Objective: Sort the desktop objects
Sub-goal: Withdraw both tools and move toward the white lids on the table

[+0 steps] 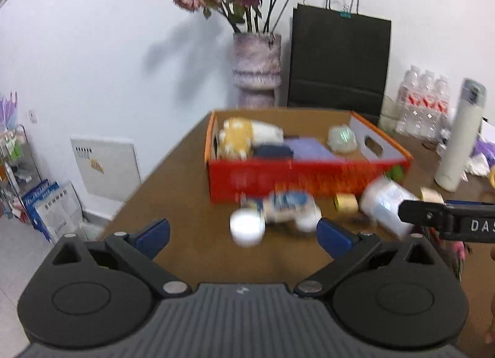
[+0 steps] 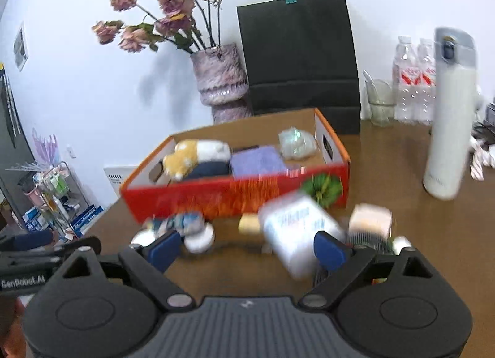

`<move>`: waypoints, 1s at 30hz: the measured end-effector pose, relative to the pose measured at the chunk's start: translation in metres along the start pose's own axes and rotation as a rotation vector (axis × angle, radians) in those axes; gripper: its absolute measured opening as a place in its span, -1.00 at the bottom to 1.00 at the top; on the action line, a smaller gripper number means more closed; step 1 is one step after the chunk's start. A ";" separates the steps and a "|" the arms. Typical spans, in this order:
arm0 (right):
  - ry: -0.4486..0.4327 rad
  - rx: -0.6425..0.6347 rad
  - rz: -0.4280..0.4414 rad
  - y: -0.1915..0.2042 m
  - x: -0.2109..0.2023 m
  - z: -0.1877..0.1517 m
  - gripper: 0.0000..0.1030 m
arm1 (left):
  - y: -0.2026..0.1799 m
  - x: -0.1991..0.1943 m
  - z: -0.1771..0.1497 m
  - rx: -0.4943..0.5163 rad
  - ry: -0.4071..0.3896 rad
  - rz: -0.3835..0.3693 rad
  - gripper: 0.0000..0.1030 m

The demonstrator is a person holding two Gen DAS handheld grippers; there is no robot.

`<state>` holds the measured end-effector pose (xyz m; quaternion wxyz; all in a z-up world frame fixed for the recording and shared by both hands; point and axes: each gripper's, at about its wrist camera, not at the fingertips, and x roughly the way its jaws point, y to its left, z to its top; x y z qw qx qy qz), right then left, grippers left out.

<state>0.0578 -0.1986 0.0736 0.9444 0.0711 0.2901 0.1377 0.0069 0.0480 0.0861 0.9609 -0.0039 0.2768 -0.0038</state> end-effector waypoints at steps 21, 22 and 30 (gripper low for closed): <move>0.086 -0.238 -0.026 0.035 -0.026 -0.089 0.83 | 0.000 -0.003 -0.076 0.006 0.083 -0.066 1.00; 0.088 -0.242 -0.032 0.035 -0.024 -0.089 0.83 | 0.001 0.001 -0.074 0.006 0.096 -0.069 1.00; 0.088 -0.222 0.009 0.036 -0.007 -0.071 0.82 | 0.024 0.026 -0.055 -0.076 0.115 -0.054 1.00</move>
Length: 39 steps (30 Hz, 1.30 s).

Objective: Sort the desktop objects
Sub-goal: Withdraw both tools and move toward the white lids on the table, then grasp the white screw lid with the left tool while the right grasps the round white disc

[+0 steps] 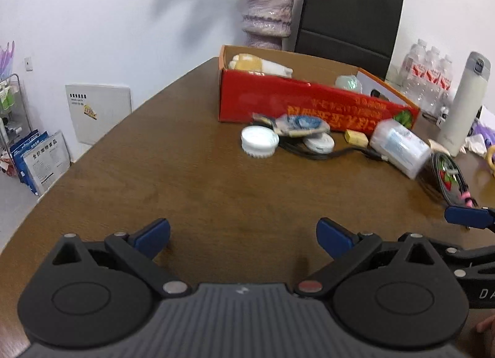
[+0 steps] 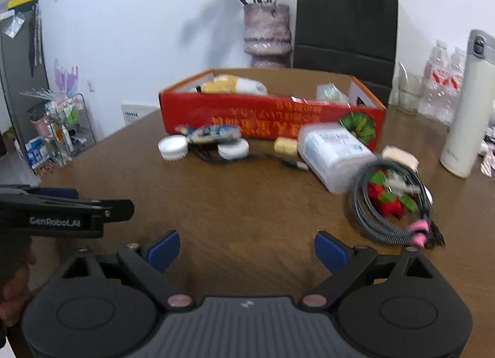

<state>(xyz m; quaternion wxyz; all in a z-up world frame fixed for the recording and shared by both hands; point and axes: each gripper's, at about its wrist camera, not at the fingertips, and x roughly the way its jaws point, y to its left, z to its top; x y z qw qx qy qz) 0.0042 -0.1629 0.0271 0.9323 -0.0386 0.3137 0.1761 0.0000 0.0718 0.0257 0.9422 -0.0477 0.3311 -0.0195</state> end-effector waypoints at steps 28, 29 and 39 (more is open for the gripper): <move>0.046 -0.106 0.124 0.004 0.136 0.087 -0.26 | 0.003 0.081 0.065 0.105 -0.001 -0.127 -0.21; 0.046 -0.100 0.128 0.004 0.135 0.086 -0.27 | 0.003 0.076 0.064 0.103 -0.013 -0.123 -0.21; -0.158 -0.047 0.025 -0.014 0.050 0.080 -0.27 | 0.001 -0.001 0.044 -0.015 -0.116 -0.078 -0.20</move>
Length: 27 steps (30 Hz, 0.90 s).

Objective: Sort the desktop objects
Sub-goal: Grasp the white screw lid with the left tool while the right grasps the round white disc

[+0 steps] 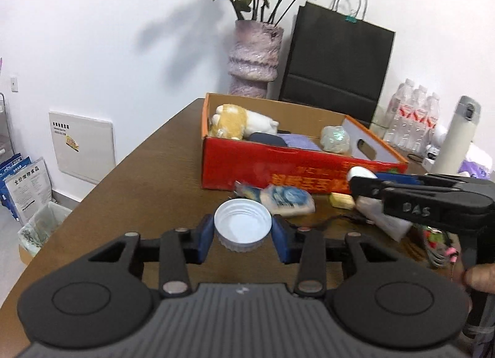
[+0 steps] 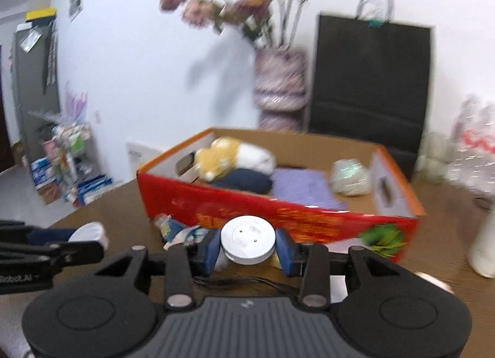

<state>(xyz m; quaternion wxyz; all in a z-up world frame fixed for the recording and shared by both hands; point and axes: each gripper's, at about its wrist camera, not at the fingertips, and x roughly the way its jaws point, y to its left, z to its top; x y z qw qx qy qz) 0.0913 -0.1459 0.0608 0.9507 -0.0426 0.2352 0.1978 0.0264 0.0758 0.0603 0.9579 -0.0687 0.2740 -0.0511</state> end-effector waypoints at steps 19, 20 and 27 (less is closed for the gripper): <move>-0.057 0.028 0.003 0.026 -0.148 -0.081 -0.26 | -0.060 -0.111 -0.041 0.127 -0.096 -0.082 -0.20; -0.070 0.028 -0.002 0.027 -0.154 -0.080 -0.26 | -0.062 -0.115 -0.042 0.130 -0.102 -0.082 -0.20; -0.139 0.047 -0.049 0.014 -0.174 -0.072 -0.26 | -0.065 -0.108 -0.043 0.122 -0.098 -0.088 -0.20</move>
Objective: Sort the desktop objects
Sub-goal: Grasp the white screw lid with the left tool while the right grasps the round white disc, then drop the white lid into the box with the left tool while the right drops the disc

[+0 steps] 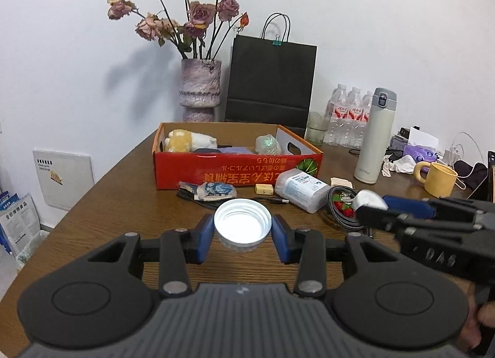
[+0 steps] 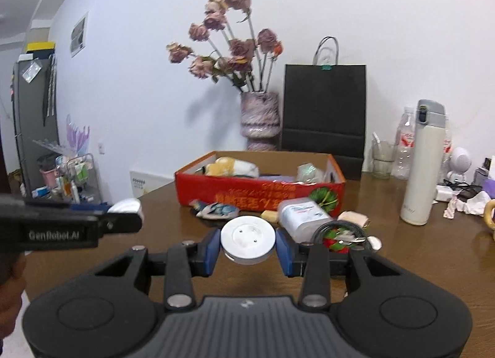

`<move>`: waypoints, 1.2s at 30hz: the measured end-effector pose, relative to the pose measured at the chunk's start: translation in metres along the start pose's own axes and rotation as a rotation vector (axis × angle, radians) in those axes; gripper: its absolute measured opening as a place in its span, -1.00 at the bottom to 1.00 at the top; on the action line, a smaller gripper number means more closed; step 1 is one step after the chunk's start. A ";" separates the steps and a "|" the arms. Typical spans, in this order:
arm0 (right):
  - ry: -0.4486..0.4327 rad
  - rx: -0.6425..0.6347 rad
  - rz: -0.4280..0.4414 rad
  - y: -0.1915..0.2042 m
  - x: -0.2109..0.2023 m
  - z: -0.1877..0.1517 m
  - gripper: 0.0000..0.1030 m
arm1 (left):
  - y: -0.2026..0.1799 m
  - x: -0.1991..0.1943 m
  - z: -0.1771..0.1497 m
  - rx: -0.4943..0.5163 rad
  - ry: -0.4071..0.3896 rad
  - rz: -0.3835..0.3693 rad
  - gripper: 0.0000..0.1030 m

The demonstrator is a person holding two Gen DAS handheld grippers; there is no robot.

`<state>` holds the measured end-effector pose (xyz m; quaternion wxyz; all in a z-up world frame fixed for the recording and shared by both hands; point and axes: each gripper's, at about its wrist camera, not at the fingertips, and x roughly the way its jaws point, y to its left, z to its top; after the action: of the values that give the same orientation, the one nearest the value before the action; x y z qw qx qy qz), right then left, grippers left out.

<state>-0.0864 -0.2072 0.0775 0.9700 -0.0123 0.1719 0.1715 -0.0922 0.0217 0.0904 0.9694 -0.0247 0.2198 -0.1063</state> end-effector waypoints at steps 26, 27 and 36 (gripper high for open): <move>0.303 0.105 -0.053 -0.115 0.316 0.174 -0.26 | 0.036 0.328 0.199 -0.050 0.217 -0.023 -0.20; 0.341 0.107 -0.038 -0.119 0.331 0.170 -0.26 | 0.037 0.348 0.196 -0.052 0.259 -0.035 -0.20; 0.467 0.305 0.097 -0.153 0.435 0.156 -0.26 | 0.063 0.437 0.155 -0.228 0.489 -0.065 -0.16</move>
<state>0.4006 -0.1958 0.0723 0.8855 0.1026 0.4148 0.1824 0.3724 -0.0115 0.0406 0.8746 -0.1146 0.4568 -0.1148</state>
